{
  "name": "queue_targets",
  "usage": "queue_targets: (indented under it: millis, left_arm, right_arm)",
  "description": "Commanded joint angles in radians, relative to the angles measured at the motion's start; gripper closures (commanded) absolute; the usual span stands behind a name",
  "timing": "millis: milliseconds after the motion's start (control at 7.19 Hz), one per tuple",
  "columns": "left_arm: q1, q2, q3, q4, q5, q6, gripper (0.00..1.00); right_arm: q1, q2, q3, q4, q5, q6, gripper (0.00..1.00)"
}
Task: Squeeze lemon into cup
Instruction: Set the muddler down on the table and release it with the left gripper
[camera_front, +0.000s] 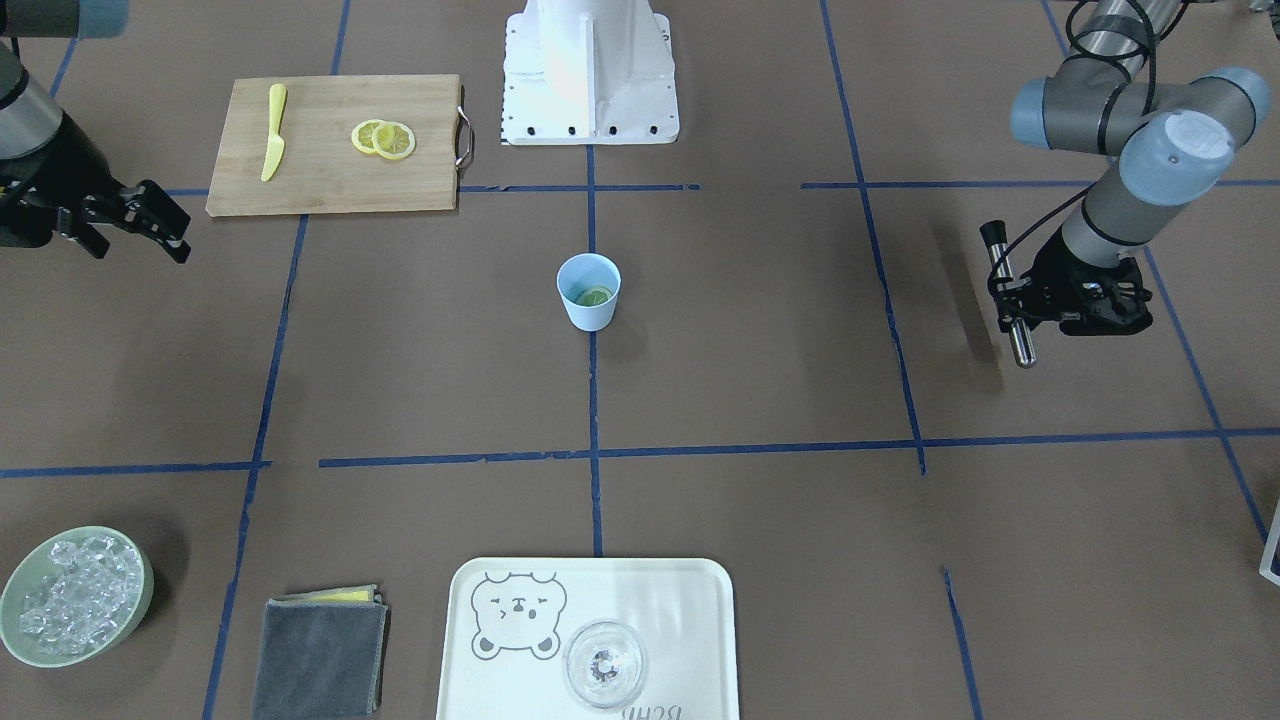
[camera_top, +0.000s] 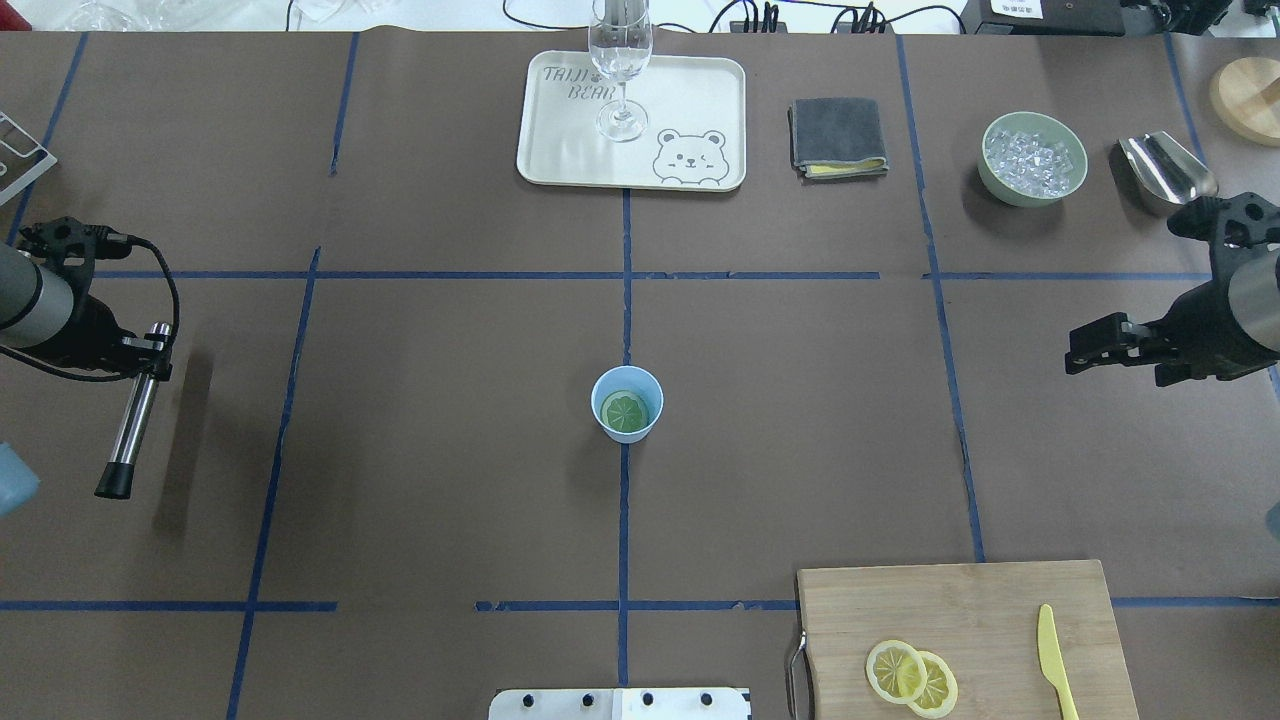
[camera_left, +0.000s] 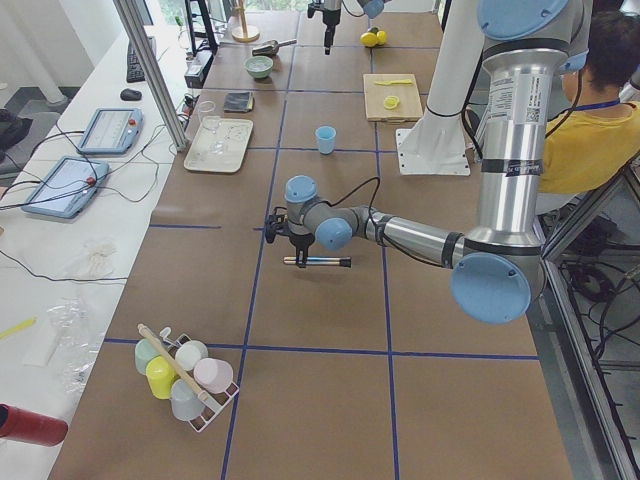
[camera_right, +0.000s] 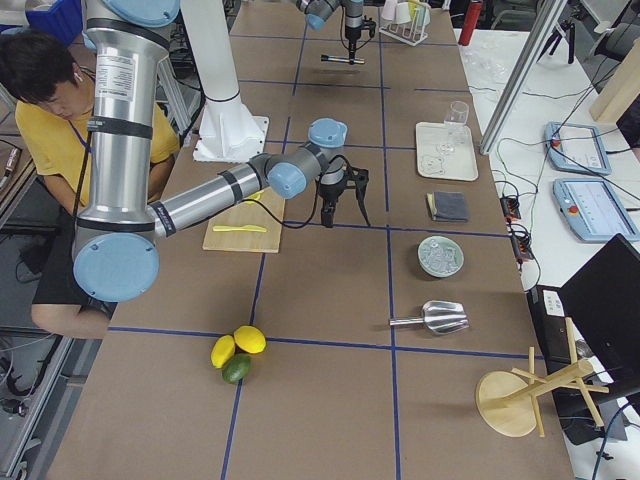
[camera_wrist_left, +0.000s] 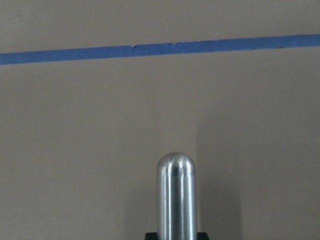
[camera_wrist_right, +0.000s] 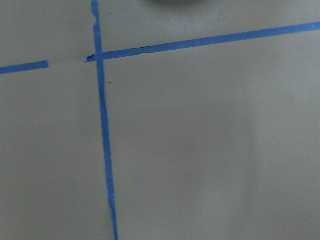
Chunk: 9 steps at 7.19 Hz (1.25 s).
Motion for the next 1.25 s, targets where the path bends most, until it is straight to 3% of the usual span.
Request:
queue_targets:
  millis: [0, 1113]
  left_arm:
    - [0.001, -0.001, 0.009, -0.009, -0.001, -0.02, 1.0]
    - [0.039, -0.012, 0.024, -0.031, 0.008, -0.02, 1.0]
  right_arm:
    - [0.117, -0.043, -0.032, -0.004, 0.075, -0.169, 0.0]
    - [0.116, -0.043, -0.032, -0.001, 0.075, -0.173, 0.0]
